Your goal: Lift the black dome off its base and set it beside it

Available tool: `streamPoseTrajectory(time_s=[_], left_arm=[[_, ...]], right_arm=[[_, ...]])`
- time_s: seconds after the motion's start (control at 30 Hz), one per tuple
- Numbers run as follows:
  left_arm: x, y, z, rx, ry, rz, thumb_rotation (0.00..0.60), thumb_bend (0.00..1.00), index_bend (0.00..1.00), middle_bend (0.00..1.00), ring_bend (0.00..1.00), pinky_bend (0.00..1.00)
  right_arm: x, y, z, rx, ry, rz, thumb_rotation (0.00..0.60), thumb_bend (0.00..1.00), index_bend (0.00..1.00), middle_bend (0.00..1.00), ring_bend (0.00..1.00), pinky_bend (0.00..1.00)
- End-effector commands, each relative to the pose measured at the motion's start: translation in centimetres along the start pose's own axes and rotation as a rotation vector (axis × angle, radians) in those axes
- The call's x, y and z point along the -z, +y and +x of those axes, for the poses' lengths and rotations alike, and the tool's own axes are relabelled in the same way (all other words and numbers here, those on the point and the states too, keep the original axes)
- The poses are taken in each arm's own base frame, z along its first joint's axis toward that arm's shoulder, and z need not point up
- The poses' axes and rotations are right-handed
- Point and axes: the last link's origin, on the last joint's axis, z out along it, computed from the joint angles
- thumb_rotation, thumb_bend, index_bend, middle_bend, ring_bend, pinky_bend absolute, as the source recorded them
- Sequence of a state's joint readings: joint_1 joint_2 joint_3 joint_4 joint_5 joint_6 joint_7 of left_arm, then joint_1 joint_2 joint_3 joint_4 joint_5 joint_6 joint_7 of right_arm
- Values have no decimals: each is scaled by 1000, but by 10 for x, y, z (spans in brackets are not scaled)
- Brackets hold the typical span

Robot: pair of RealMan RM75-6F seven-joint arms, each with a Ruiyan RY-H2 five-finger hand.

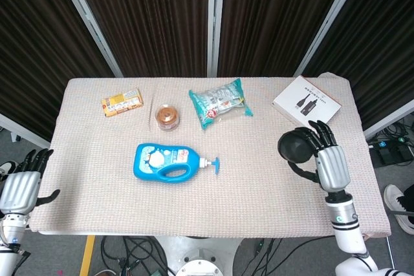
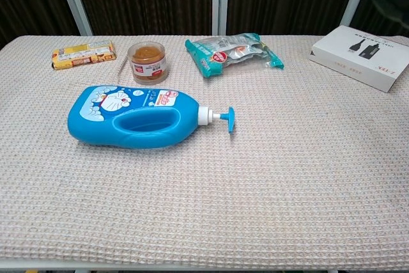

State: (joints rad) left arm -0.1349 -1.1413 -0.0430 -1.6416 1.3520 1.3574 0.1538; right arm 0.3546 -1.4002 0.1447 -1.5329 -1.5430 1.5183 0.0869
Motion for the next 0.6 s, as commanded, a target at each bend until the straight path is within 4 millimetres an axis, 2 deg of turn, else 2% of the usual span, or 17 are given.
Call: streamPoseTrajectory(time_s=[0.03, 0.1, 0.3, 0.37, 0.43, 0.5, 0.6], left_arm=[[0, 0, -1, -2, -5, 1, 600, 179, 64, 50, 0, 217], [0, -1, -2, -3, -7, 2, 600, 179, 64, 50, 0, 217], [-1, 0, -3, 2, -11, -2, 600, 179, 64, 50, 0, 217], [-1, 1, -3, 4, -11, -5, 600, 178, 63, 50, 0, 217], [-1, 1, -3, 3, -10, -8, 600, 178, 64, 50, 0, 217], [-1, 0, -2, 0, -10, -6, 600, 179, 64, 50, 0, 217], [-1, -2, -1, -3, -12, 5, 600, 179, 64, 50, 0, 217]], right_arm=[[12, 58, -78, 64, -400, -224, 600, 220, 327, 455, 123, 110], [9, 59, -76, 75, -389, -219, 600, 220, 327, 454, 123, 110], [-2, 58, -46, 112, -306, -203, 600, 221, 327, 455, 123, 110], [-4, 56, -45, 112, -313, -205, 600, 221, 327, 455, 123, 110], [-7, 48, -53, 102, -348, -194, 600, 222, 327, 455, 123, 110], [-12, 31, -68, 71, -391, -163, 600, 222, 327, 455, 123, 110], [-25, -18, -105, -28, -490, -68, 600, 222, 327, 455, 123, 110]])
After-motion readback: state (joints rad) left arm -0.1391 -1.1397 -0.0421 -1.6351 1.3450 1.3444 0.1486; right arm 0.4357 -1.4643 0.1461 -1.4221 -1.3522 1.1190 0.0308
